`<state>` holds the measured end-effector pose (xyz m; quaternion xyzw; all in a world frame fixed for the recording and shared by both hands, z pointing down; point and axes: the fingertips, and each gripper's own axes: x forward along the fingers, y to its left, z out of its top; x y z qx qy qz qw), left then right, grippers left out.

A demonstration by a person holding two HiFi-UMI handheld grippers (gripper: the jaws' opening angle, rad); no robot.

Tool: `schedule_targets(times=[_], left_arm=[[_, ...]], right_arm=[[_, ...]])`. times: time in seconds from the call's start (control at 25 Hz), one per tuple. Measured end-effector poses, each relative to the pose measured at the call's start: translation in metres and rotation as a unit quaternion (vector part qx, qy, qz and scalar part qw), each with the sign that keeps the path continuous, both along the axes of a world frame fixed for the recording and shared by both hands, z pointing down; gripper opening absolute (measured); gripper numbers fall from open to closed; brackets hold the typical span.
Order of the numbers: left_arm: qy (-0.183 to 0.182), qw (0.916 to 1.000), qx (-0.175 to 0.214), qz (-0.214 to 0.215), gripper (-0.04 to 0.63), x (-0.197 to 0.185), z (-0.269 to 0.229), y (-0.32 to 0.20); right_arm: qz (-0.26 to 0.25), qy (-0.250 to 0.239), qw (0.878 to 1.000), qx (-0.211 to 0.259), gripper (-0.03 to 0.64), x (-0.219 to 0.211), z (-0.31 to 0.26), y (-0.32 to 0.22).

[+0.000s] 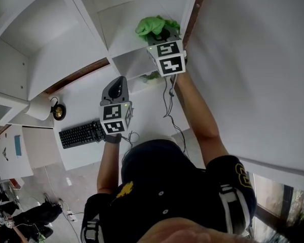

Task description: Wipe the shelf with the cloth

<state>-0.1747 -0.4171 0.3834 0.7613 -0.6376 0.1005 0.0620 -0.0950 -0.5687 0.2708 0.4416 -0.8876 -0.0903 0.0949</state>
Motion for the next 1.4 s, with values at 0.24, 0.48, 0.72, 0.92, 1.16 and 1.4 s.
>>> schedule_targets(times=[0.24,0.48,0.72,0.92,1.16,1.4], left_arm=[[0.0,1.0,0.001,0.0,0.018,0.004,0.001,0.002],[0.018,0.9998,0.011,0.001,0.018,0.011,0.004,0.017],[0.043,0.9991,-0.004,0.001,0.018,0.024,0.019,0.05],[0.057,0.9979,-0.03,0.01,0.018,0.052,0.033,0.078],[0.033,0.9973,-0.063,0.019,0.018,0.093,0.051,0.133],[0.014,0.9948,-0.079,-0.062,0.018,0.085,0.066,0.192]], right_arm=[[0.026,-0.043,0.999,0.013,0.063,0.035,-0.002,-0.017],[0.03,-0.055,0.998,0.018,0.063,0.037,-0.003,-0.017],[0.047,-0.069,0.996,0.026,0.063,0.041,-0.004,-0.015],[0.06,-0.076,0.995,0.03,0.063,0.042,-0.006,-0.01],[-0.002,-0.008,0.996,0.091,0.063,0.053,0.019,0.042],[-0.068,-0.028,0.996,0.052,0.063,0.086,0.053,0.122]])
